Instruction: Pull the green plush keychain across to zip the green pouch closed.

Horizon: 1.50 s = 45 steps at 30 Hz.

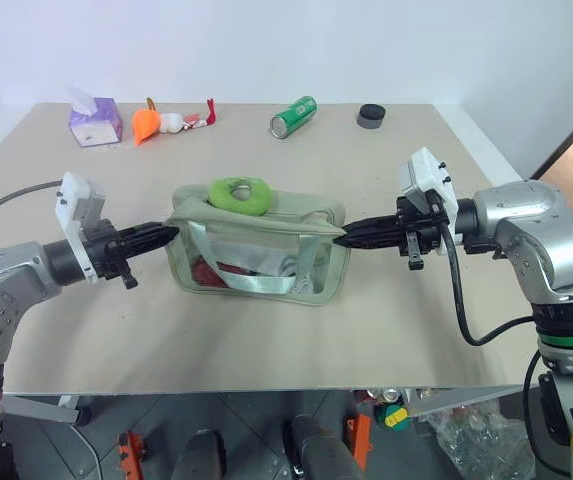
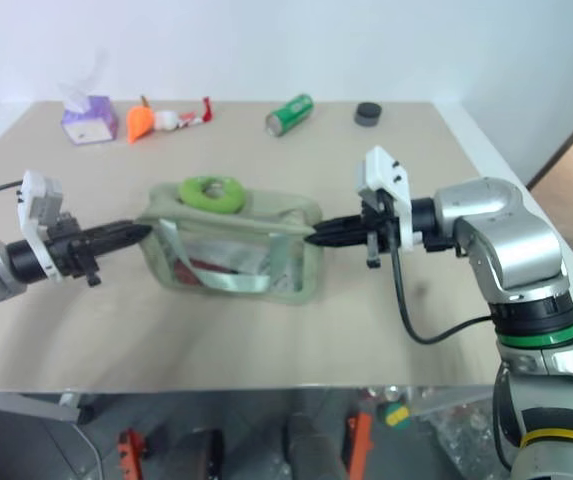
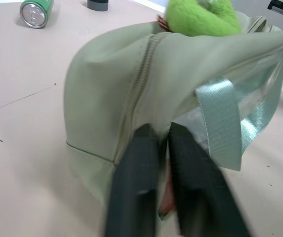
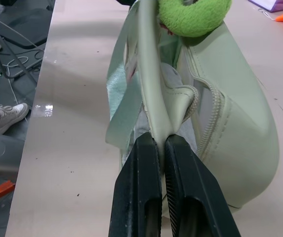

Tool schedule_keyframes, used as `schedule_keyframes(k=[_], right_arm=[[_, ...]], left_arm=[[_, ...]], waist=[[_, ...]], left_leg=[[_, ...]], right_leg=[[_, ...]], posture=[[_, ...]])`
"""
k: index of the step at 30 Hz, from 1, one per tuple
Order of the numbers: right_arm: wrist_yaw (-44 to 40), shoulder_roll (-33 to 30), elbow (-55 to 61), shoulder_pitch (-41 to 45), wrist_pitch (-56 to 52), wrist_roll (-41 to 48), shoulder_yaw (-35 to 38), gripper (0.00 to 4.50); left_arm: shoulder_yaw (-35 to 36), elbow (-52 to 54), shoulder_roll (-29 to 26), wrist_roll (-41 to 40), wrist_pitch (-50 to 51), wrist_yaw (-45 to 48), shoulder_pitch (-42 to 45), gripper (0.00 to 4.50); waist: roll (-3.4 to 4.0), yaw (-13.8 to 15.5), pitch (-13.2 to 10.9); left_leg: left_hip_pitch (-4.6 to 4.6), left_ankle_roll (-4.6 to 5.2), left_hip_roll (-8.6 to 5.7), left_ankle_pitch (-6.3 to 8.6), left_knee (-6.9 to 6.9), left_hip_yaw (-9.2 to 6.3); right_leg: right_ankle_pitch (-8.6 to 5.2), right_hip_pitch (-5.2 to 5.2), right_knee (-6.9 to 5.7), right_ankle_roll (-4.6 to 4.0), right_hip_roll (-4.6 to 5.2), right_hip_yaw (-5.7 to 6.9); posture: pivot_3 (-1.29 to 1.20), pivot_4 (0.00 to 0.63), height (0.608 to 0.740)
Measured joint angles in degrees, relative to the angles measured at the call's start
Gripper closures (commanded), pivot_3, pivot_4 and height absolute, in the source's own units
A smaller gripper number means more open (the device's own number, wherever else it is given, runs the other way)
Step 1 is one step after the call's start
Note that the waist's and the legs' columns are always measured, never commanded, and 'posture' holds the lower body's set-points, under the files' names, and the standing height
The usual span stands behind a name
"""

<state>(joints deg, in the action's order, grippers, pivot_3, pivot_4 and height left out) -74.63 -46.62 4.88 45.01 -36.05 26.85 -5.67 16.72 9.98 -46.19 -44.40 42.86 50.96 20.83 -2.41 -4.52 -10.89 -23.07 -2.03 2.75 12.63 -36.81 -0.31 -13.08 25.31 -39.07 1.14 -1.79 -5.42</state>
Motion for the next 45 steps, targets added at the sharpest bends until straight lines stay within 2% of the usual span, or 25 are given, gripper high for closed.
schedule_keyframes(k=[9,14,22,26,31,33,36,39,45], right_arm=[[1.10,0.37,-0.25,-0.06,1.91,-1.07,-0.04,4.50],[2.30,2.12,-2.64,0.26,1.11,0.41,1.39,2.81],[1.99,1.21,-2.21,-0.01,-0.79,2.67,2.54,0.01],[1.40,0.68,-3.35,0.39,-2.14,6.77,7.47,0.01],[6.07,4.97,-8.23,9.13,-5.72,13.59,15.17,0.01],[10.04,7.84,-9.77,12.32,-6.37,12.68,14.28,0.01],[15.11,12.11,-11.11,13.63,-6.25,8.32,9.16,0.01],[17.52,15.90,-11.89,13.90,-6.37,5.93,4.78,0.01],[21.37,20.84,-11.95,20.11,-7.82,3.52,1.70,0.01]], left_arm=[[0.12,0.24,0.00,-0.86,1.11,-1.07,-0.11,4.47],[0.14,0.85,-0.01,-1.06,1.47,-1.78,-0.19,4.50],[0.10,1.48,-0.01,-1.16,2.19,-1.96,-0.22,4.50],[0.06,1.48,-0.01,-1.14,2.22,-1.95,-0.20,4.50],[0.05,1.55,-0.01,-1.08,2.31,-2.23,-0.13,4.50],[0.05,1.69,-0.01,-1.08,2.43,-2.32,-0.10,4.50],[0.06,1.87,0.00,-1.10,2.50,-2.48,-0.13,4.50],[0.06,2.05,0.00,-1.19,2.50,-2.79,-0.12,4.50],[0.04,2.42,0.07,-1.28,2.50,-2.96,-0.13,4.50]], waist=[[0.00,0.01,0.00],[0.00,0.02,0.00],[0.00,0.07,0.00],[0.00,0.08,0.00],[0.00,-0.18,0.00],[0.00,-0.24,0.00],[0.00,-0.14,0.00],[0.01,-0.01,0.00],[0.00,0.08,0.00]], left_leg=[[-0.01,0.00,-0.01,0.00,-0.01,0.01],[-0.01,0.00,-0.01,0.00,-0.02,0.01],[-0.02,0.00,-0.02,0.00,-0.02,0.00],[-0.03,0.00,-0.04,0.00,-0.03,0.02],[0.03,0.01,0.01,0.00,-0.03,0.01],[0.05,0.02,0.04,-0.01,-0.02,-0.02],[0.00,0.02,0.03,-0.02,-0.02,-0.02],[-0.15,0.02,0.00,-0.02,-0.02,0.00],[-0.21,0.02,-0.01,-0.01,0.02,-0.05]], right_leg=[[0.00,-0.01,0.00,0.00,0.01,0.00],[0.01,-0.01,0.00,0.01,0.02,-0.02],[0.00,-0.01,0.00,0.02,0.03,0.00],[0.00,-0.01,0.00,0.03,0.04,-0.02],[0.06,-0.02,-0.01,-0.02,-0.04,-0.04],[0.09,-0.03,-0.01,-0.07,-0.07,-0.01],[0.09,-0.01,-0.01,-0.06,-0.06,-0.01],[0.04,0.07,0.00,0.01,0.01,-0.02],[0.00,0.09,0.03,0.03,0.07,0.06]], posture=[[0.00,0.150,0.740],[0.00,0.150,0.740],[0.00,0.150,0.740],[0.00,0.150,0.740],[0.00,0.150,0.740],[0.00,0.150,0.740],[0.00,0.150,0.740],[0.00,0.150,0.740],[0.00,0.150,0.740]])
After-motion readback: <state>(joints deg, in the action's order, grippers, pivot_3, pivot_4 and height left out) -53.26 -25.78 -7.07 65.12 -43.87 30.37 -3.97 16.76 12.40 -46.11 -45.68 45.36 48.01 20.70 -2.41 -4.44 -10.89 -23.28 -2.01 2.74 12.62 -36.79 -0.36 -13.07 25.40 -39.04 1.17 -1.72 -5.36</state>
